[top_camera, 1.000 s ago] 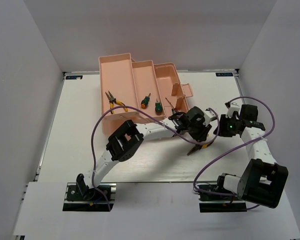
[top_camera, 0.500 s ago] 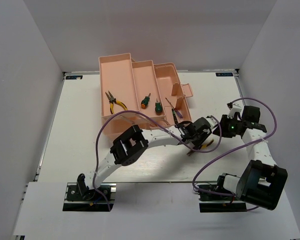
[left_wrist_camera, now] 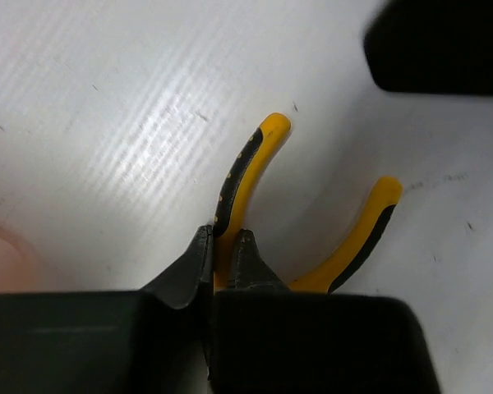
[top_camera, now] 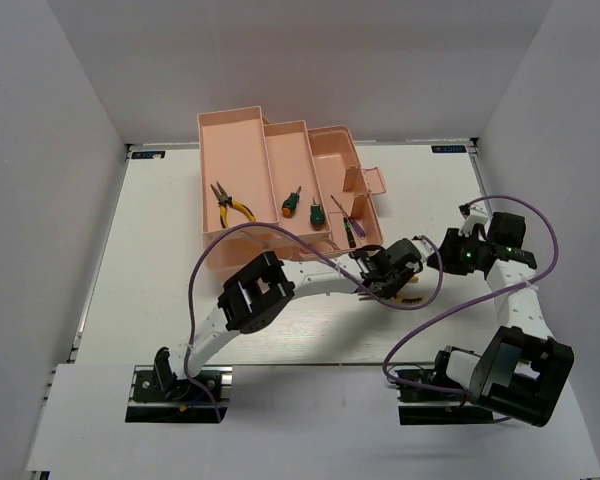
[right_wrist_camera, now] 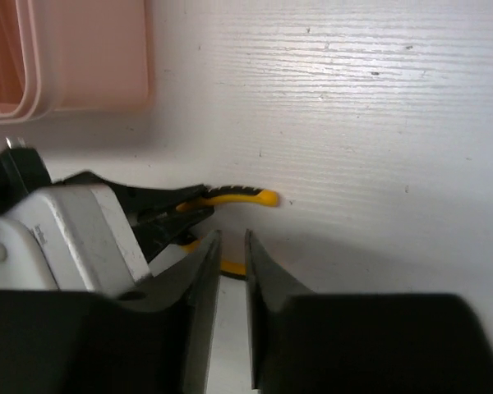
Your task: Sort the tools into containers
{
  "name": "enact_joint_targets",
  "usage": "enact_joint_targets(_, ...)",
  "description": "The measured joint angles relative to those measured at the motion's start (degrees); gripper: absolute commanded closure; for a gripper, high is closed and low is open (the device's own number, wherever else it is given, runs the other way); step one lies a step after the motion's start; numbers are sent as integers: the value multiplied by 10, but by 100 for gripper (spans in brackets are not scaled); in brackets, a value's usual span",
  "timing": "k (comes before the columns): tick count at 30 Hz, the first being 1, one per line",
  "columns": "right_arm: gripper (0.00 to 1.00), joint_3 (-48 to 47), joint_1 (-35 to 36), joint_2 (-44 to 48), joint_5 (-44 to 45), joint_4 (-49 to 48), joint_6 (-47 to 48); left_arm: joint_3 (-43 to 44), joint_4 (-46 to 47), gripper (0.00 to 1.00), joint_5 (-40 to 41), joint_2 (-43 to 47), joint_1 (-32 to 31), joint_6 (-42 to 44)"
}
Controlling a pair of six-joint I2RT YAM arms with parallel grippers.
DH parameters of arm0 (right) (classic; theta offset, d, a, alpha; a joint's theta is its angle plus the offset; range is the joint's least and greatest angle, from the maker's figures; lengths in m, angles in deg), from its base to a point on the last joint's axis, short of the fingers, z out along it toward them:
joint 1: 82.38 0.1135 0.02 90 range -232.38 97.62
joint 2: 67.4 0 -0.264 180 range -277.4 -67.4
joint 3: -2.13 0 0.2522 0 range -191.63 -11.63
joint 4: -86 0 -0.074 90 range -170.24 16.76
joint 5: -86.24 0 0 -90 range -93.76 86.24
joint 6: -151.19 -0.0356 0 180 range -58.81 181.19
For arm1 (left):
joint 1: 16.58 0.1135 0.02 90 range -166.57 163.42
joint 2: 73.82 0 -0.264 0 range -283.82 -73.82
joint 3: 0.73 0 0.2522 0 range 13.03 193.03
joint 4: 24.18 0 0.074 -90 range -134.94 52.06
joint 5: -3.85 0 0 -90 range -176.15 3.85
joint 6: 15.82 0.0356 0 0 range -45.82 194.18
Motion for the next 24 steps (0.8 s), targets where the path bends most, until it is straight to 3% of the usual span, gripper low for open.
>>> enact_joint_targets(3,46,0,-4,7,21,-2,-8,-13,-29,100,-11,21,-5,0)
enact_joint_targets(5,46,0,-7,10,44,-5,-12,-25,-50,100,-14,45,-10,0)
enact_joint_targets(6,48,0,-9,10,59,-10,-12,-35,-57,100,-14,63,-11,0)
enact_joint_targets(11,83,-1,-17,10,109,-26,-21,-52,-87,100,-14,183,-16,4)
enact_joint_targets(12,85,-2,-19,9,111,-28,-20,-50,-91,100,-13,212,-15,4)
enact_joint_targets(18,88,-5,-22,3,106,-35,-28,-43,-92,100,60,367,-1,15)
enact_joint_targets(24,84,-21,-18,-27,28,-34,-14,-60,-49,100,238,453,43,35)
